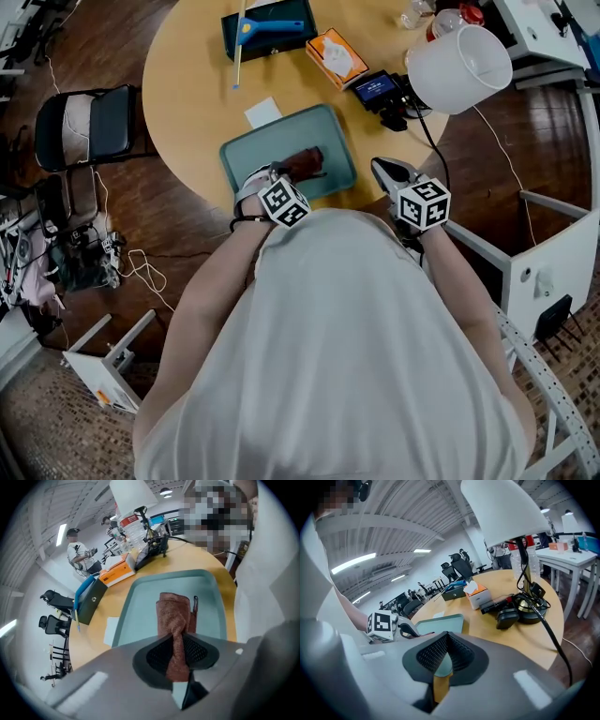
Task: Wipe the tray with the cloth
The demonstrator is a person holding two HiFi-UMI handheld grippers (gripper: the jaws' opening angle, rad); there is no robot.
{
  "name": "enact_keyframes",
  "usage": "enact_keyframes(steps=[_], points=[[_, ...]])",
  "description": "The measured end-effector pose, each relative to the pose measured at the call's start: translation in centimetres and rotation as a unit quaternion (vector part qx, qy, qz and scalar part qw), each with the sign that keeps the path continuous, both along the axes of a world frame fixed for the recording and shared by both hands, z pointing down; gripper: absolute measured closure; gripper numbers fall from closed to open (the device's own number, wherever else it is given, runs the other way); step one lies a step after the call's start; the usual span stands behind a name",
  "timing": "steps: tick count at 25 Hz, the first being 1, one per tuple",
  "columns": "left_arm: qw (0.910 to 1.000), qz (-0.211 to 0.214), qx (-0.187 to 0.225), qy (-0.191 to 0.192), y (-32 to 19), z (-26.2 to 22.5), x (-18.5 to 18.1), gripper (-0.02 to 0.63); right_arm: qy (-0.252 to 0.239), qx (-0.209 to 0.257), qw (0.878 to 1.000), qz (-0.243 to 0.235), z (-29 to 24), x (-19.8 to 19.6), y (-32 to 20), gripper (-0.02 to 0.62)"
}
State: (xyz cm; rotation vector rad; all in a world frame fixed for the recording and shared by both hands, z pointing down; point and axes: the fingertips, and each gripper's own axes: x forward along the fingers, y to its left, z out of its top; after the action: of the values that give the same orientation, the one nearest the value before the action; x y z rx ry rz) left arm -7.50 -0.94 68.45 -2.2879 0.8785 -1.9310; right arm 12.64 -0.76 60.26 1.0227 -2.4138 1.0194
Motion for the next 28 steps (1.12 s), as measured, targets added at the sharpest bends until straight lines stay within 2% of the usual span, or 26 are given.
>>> enact_keyframes(steps=[3,7,12,23,28], points=[[0.9996,0.022,-0.017,0.002,2.3,0.3,1.0,0.224,0.001,0.002,1.0,-0.011,-0.1,-0.7,-0.1,0.592],[0.9985,0.01,-0.053,0.014,4.2,0.8,1.1,0.225,0.002,0.004,1.0,-0.014,-0.1,-1.0,-0.1,0.592],[0.9978,0.011,-0.064,0.01,4.5,1.3,1.2,0.224,0.003,0.0,1.0,-0.013,0.2,-1.1,0.4,0.592],[0.9931,0.037,-0.097,0.056,4.0,0.9,7.5,0.224,0.003,-0.002,1.0,-0.001,0.2,-0.3,0.8,0.592],[0.991,0.037,-0.11,0.066,3.4,0.9,9.0,0.224,0.003,-0.005,1.0,0.001,0.4,0.0,0.9,0.592]])
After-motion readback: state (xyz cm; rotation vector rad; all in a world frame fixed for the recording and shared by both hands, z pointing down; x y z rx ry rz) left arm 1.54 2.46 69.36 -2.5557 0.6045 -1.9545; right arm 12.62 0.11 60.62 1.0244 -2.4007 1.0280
